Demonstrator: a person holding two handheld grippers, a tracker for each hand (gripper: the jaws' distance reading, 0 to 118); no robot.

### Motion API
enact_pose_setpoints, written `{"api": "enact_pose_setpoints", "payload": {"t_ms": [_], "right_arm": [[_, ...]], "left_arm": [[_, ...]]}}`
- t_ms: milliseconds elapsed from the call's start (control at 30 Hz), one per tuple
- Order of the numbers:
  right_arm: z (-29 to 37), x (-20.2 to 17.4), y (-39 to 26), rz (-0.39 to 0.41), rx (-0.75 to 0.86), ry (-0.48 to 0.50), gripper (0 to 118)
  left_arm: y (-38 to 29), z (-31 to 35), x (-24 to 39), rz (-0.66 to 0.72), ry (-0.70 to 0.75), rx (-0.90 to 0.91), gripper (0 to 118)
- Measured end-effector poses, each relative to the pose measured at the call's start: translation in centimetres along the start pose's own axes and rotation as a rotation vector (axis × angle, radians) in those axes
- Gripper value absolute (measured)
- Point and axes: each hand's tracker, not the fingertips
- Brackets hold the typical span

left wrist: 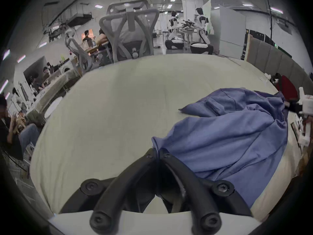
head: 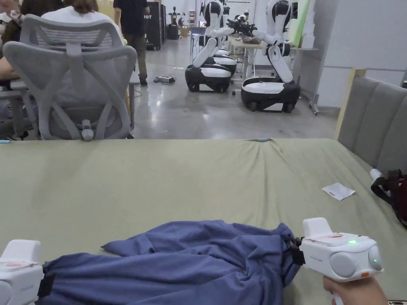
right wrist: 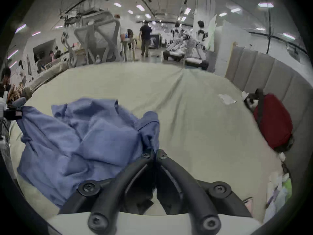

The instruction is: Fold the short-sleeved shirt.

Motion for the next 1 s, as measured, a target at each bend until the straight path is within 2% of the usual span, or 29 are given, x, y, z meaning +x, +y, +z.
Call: {"api": "enact_pose_setpoints", "payload": {"t_ms": [167, 300, 400, 467, 533, 800, 1000], "right_arm": [[5.9, 0.0, 3.3, 0.044, 0.108, -0.079, 1], [10.1, 0.0, 6.9, 0.135, 0.184, -0.178, 1], [12.4, -0.5, 9.4, 0.238, 0.245, -0.326, 1], [13.4, -0.7, 11.1, 0.276, 0.275, -0.403, 1], [14.4, -0.5, 13.0, 0.280, 0.314, -0.447, 1], [16.4, 2.1, 20.4, 0.214, 0.433, -0.559, 1], [16.4, 2.4, 24.1, 0.184, 0.504, -0.577, 1]], "left_arm": [[2.5, 3.6, -0.4, -0.053, 0.081, 0.114, 0], [6.2, 6.2, -1.1, -0.144, 0.174, 0.172, 0], [9.0, 7.7, -1.6, -0.213, 0.291, 0.237, 0], [10.8, 8.5, -1.7, -0.281, 0.374, 0.267, 0], [12.8, 9.4, -1.9, -0.311, 0.426, 0.309, 0], [20.8, 12.5, -3.9, -0.237, 0.500, 0.451, 0], [25.9, 12.7, -4.4, -0.249, 0.529, 0.512, 0]]}}
